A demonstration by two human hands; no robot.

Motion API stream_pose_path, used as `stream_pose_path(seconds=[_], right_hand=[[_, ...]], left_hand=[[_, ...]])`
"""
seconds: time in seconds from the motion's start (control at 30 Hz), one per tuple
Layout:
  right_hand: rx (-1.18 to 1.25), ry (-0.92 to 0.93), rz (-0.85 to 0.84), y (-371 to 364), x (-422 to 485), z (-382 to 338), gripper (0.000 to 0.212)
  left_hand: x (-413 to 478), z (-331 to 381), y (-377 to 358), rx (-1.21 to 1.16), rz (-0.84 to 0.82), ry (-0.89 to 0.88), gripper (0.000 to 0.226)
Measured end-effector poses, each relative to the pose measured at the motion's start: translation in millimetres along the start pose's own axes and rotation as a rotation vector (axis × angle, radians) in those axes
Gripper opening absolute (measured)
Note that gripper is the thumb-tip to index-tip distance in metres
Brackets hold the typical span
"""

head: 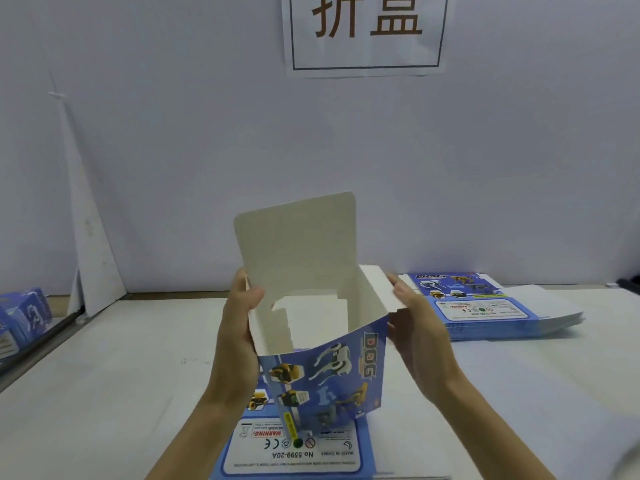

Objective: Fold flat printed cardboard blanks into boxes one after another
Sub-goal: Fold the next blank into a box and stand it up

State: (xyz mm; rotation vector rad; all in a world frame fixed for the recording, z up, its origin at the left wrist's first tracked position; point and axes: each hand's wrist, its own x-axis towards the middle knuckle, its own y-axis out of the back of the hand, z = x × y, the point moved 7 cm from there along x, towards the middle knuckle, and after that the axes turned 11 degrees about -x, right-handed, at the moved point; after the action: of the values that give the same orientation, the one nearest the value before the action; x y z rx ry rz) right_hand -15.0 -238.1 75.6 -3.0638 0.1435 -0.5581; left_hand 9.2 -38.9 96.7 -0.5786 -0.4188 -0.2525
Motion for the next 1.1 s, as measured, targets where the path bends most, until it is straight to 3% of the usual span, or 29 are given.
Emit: stream_pose_path(seconds=[0.1,0.27,0.33,0.43,0.57,0.7,0.8,0.87,0.9,1.0,1.03,1.1], right_hand=[[0.150,-0.056,-0.040,-3,-1,-2,0.027],[0.105,-0.163,0.014,4,2,14,0.030],[0.110,-0.184,0.012,2,2,20,0.034],[0.214,-0.172,0.030,0,1,26,0.030],[0.273,-0.136,0.019,-8,-2,27,0.036],[0.307,-0.168,-0.015,-13,0,28,0.035],[0.264,-0.168,0.008,-11,0,31,0.040],[0.166,-0.126,0.050,-5,2,30,0.042],[0.113,-0.106,0.076,-1,3,29,0.048],[-0.048,-0.053,0.049,8,4,18,0.064],[-0.087,-0.058,0.006,9,5,17,0.072],[-0.206,-0.150,-0.118,9,3,23,0.082]], left_hand=[[4,-4,-3,0.075,-0.082,0.055,0.028],[5,-20,-9,0.095,-0.217,0.294,0.044],[6,-22,-1,0.032,-0.219,0.358,0.042],[2,-30,21,-0.081,-0.194,0.488,0.056],[-7,-56,36,-0.007,-0.253,0.656,0.079],[-9,-70,36,0.219,-0.271,0.683,0.060],[-8,-64,34,0.435,-0.339,0.661,0.081],[-1,-47,31,0.470,-0.355,0.524,0.103],[2,-39,29,0.473,-0.341,0.467,0.103],[-3,-23,37,0.372,-0.372,0.438,0.057],[-2,-22,39,0.425,-0.402,0.456,0.058],[1,-34,35,0.648,-0.528,0.550,0.095]])
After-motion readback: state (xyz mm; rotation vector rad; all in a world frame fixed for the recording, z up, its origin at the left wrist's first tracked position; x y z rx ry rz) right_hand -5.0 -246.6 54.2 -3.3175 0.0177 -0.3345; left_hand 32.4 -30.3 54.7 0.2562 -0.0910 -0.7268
